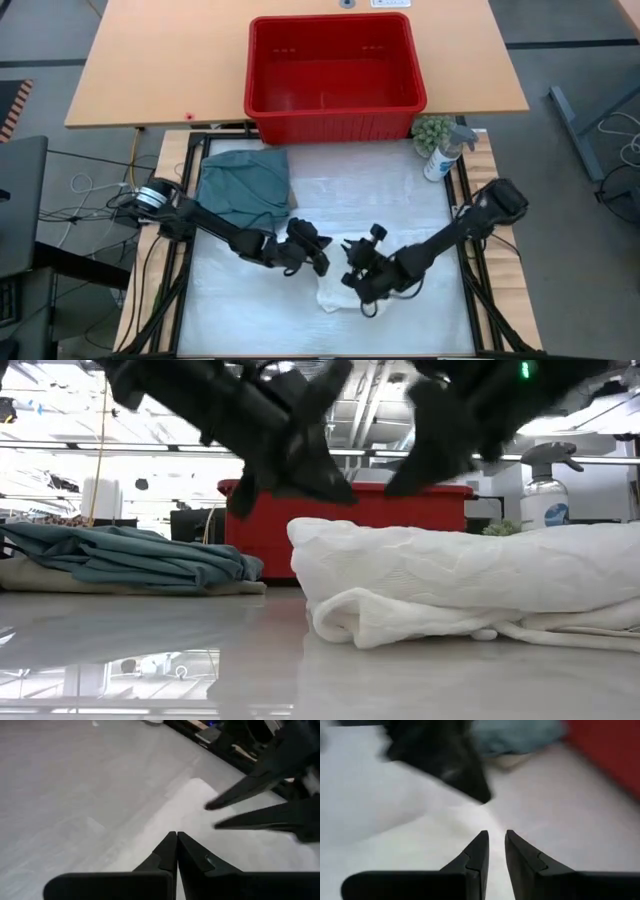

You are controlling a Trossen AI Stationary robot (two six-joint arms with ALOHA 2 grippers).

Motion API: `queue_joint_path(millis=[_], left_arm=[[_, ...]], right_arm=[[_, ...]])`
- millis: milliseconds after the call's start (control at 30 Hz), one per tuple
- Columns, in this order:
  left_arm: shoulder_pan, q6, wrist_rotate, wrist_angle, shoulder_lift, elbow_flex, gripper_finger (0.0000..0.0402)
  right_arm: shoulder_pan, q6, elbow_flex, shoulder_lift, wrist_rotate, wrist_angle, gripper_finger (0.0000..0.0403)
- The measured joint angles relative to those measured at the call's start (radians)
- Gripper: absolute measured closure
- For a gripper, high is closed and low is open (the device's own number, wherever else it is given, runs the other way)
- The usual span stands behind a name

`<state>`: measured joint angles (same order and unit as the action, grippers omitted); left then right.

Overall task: Fold Laundry from Bin
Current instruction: Stack the folded white shirt on top of the folded blue pants

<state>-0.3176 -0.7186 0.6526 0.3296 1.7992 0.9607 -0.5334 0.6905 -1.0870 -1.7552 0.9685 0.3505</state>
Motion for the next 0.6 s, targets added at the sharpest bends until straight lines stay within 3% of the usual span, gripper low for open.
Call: queue_joint_path(millis=[67, 200, 267, 433, 600], left_arm=[[-0.001, -0.002, -0.028, -0.014, -0.04, 0.0, 0.0402], [-0.025, 0.007, -0.091, -0.012, -0.121, 0.0, 0.0401], [-0.041, 0.037, -0.15, -0.026, -0.158, 0.0, 0.0402], [-0.07, 0.045, -0.222, -0.095, -0.212, 0.0, 0.0401], [-0.084, 0.032, -0.222, -0.114, -0.213, 0.0, 0.0396]], right_arm=[[0.025, -0.07, 0.0, 0.094, -0.185, 0.005, 0.0315], [0.134, -0.198, -0.004, 0.311, -0.69, 0.112, 0.0314], [0.213, -0.303, -0.004, 0.405, -0.849, 0.208, 0.0309], [0.451, -0.59, -0.004, 0.532, -1.009, 0.361, 0.025], [0.64, -0.638, -0.005, 0.463, -1.105, 0.385, 0.0144]])
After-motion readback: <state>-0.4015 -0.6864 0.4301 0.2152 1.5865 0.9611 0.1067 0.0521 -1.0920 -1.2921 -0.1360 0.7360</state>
